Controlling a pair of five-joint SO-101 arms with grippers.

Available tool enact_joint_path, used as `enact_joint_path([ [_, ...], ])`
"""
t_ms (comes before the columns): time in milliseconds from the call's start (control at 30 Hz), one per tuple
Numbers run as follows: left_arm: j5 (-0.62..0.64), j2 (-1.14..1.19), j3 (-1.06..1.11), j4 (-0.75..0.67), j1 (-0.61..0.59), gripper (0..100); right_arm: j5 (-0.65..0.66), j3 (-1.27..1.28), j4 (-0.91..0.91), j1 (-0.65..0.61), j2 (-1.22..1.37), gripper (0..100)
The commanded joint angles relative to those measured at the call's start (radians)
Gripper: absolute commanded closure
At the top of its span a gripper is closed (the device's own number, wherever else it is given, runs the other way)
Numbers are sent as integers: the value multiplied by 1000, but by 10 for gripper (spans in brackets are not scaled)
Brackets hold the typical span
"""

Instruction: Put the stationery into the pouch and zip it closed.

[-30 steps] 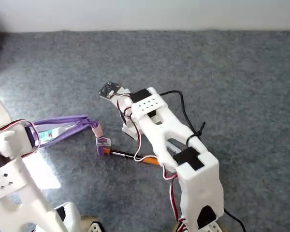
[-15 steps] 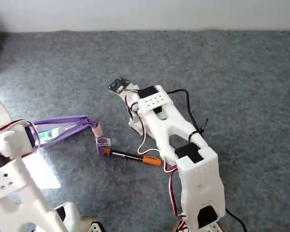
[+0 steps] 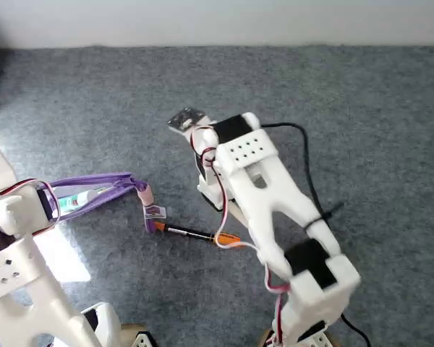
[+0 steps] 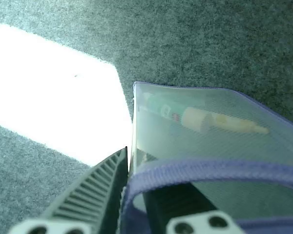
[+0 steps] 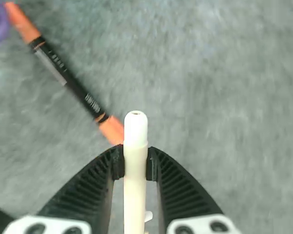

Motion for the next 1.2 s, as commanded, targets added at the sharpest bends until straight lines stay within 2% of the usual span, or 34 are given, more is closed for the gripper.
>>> enact_joint_path([
  [0,12,0,-12,2,-2,988,-77,-14,107,-67,-196,991],
  [200,12,0,-12,2,-2,988,-141,28,104,-197,-478,991],
  [267,12,0,-12,2,-2,988,-206,28,68,-242,-552,991],
  [533,12,0,-12,2,-2,988,-384,29,-265,-398,-688,991],
  [733,12,0,-12,2,-2,988,-391,26,-601,-493,-699,991],
  [933,12,0,-12,2,-2,988,-390,31,-888,-510,-687,991],
  [1167,12,0,-12,2,-3,988,-353,44,-1043,-512,-665,991],
])
